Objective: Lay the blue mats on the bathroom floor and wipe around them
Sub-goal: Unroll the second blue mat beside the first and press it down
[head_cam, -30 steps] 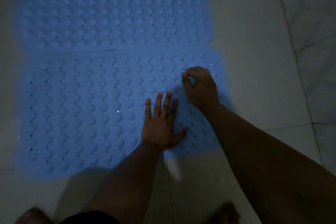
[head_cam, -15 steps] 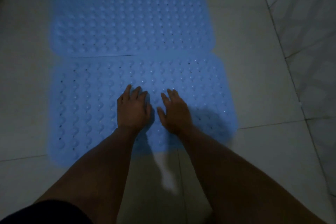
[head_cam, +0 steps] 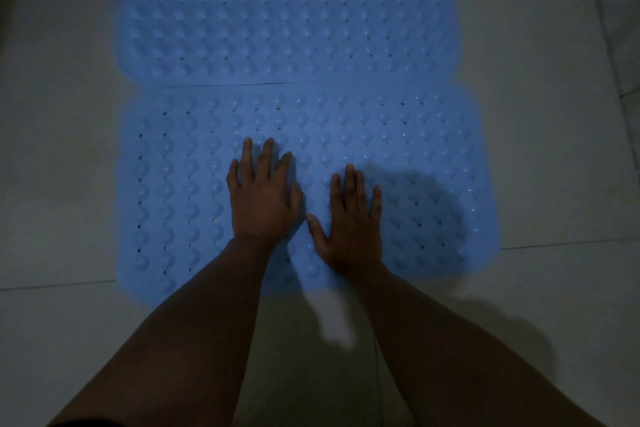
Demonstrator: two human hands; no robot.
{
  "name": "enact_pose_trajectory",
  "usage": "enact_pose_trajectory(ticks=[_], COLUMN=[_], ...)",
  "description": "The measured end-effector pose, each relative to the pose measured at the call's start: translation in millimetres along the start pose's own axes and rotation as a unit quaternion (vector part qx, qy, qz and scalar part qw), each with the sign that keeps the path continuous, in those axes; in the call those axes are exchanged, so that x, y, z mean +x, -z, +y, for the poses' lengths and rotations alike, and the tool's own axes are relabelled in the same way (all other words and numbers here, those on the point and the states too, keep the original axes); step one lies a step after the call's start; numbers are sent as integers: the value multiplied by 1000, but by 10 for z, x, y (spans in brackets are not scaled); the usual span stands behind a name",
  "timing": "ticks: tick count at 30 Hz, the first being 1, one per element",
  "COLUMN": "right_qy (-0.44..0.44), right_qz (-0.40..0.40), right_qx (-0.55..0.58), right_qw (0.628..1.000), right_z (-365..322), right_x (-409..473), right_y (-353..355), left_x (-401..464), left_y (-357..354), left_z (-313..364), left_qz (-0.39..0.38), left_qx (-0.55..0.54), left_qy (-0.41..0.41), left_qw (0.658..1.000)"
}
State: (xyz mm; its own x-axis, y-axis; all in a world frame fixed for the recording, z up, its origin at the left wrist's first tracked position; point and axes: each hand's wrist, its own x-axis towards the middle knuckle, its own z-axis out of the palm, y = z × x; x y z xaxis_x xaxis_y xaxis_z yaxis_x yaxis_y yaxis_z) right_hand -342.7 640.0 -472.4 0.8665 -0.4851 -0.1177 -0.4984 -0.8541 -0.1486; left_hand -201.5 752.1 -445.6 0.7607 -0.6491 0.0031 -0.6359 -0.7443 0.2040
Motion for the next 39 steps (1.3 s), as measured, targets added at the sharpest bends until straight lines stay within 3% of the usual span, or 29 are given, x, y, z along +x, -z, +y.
enact_pose_trajectory(ticks=[7, 15, 24, 28, 39], right_qy=[-19, -70, -58, -27, 6], right_qz=[-42, -140, 16, 76, 108], right_qx=[34, 159, 215, 196, 226], right_qw=[998, 975, 975, 977, 968], right_z=[-19, 368, 605, 643, 599], right_x=[16, 875, 1022, 1081, 1251], right_y=[69, 987, 901, 692, 506], left_x=[-16, 122, -245, -294, -265], left_y=[74, 193, -342, -423, -423], left_z=[-26, 174, 547, 566, 564], left_qz=[-4, -16, -83, -73, -86], left_qx=[-7, -20, -14, 13, 13], left_qy=[6, -23, -88, -85, -81], left_qw=[1000, 999, 993, 994, 993])
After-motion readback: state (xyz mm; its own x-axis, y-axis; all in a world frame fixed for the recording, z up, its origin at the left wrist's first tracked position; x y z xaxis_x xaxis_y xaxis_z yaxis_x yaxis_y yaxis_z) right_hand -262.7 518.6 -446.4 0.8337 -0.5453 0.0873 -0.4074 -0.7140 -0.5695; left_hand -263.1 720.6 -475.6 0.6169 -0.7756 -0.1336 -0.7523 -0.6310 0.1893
